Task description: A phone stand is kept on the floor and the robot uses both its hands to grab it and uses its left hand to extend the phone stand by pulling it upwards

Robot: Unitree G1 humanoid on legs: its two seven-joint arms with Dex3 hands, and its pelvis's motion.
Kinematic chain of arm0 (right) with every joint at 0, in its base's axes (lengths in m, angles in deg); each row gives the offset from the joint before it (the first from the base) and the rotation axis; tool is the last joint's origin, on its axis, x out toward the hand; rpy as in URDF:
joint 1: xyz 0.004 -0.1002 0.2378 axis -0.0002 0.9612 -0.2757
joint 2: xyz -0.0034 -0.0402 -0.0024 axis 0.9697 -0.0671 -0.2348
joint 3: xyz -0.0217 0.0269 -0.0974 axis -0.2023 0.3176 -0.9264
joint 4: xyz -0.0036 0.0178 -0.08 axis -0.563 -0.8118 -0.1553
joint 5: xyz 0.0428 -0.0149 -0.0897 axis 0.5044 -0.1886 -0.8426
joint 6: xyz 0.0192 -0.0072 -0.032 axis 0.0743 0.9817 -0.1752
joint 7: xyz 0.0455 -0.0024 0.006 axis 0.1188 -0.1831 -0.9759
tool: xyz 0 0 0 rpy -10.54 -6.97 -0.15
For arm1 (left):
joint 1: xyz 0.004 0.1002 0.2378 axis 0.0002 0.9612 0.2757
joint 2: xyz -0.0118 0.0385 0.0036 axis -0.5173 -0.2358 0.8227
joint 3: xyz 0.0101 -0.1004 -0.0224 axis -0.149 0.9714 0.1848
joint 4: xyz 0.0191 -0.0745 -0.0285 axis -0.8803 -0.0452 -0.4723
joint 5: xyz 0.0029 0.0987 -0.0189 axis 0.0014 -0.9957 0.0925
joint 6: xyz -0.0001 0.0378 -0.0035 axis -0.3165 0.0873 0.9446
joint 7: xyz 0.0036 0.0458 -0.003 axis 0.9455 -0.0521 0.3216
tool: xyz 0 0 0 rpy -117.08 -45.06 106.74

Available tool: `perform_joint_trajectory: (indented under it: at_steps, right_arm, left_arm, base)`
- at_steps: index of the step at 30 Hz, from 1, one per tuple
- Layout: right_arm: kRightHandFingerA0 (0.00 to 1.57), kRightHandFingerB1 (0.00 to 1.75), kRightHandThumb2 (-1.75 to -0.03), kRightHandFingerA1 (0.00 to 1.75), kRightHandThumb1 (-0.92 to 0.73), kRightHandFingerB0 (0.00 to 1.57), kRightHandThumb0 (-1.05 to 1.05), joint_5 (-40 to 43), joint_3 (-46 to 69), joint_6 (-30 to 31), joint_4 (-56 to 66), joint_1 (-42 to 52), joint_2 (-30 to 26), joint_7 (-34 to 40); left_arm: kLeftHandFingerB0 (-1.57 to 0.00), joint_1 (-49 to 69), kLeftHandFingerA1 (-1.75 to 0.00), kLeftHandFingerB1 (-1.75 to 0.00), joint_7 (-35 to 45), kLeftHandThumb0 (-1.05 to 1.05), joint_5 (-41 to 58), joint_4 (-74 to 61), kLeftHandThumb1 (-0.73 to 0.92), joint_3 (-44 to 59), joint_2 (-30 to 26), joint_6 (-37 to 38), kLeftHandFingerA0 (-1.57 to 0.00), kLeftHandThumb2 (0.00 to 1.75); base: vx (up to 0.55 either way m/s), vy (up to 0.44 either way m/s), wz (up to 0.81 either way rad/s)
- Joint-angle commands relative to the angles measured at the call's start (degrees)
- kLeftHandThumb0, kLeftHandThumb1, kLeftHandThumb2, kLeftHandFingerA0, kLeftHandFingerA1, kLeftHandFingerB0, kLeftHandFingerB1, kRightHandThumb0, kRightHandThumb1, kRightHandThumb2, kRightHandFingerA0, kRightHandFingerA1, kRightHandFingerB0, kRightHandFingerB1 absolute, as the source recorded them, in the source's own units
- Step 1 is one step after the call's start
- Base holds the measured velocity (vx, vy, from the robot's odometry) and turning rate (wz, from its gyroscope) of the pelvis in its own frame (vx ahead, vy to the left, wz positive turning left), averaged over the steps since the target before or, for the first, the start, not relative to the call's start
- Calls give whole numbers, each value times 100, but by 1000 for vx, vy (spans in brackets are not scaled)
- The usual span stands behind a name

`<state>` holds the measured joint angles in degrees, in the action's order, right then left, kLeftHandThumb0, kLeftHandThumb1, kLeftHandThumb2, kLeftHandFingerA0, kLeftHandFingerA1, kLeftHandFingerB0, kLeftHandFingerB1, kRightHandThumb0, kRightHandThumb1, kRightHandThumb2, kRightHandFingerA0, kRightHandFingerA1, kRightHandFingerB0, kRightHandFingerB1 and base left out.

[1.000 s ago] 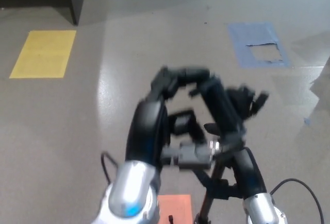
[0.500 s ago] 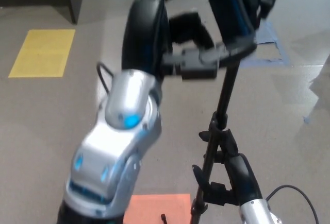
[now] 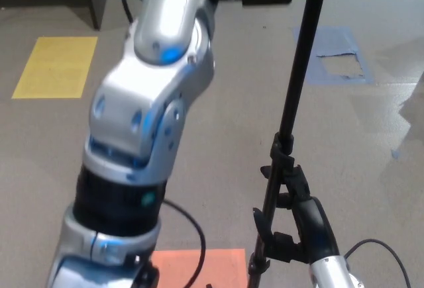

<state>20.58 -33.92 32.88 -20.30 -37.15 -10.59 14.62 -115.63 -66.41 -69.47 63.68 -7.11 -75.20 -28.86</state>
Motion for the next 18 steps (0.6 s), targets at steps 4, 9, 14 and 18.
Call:
perform_joint_trajectory:
  at_steps: [4,9,14,18]
  right_arm:
    - [157,119,-109,135,-64,135,-105,449,326,-351,-331,303,128,-3]
    - [150,124,-94,131,-56,140,-105,538,415,-355,-312,298,170,-65]
    - [150,135,-96,136,-24,151,-52,434,404,-275,-306,126,118,12]
    - [147,123,-91,128,-54,141,-105,492,441,-281,-315,97,213,-67]
  left_arm:
    - [-85,-3895,-152,-169,-509,-16,682,1013,38,1317,-159,510,-88,80]
    - [-85,-3940,-136,-167,-543,-15,618,1075,34,1368,-183,508,-87,79]
    - [-77,-3753,-175,-175,-507,-13,680,969,49,1439,-51,527,-99,74]
    - [-74,-3276,-175,-175,-453,-11,587,657,52,1301,154,476,-97,73]
  base:
    - [0,0,0]
    - [0,0,0]
    - [0,0,0]
    - [0,0,0]
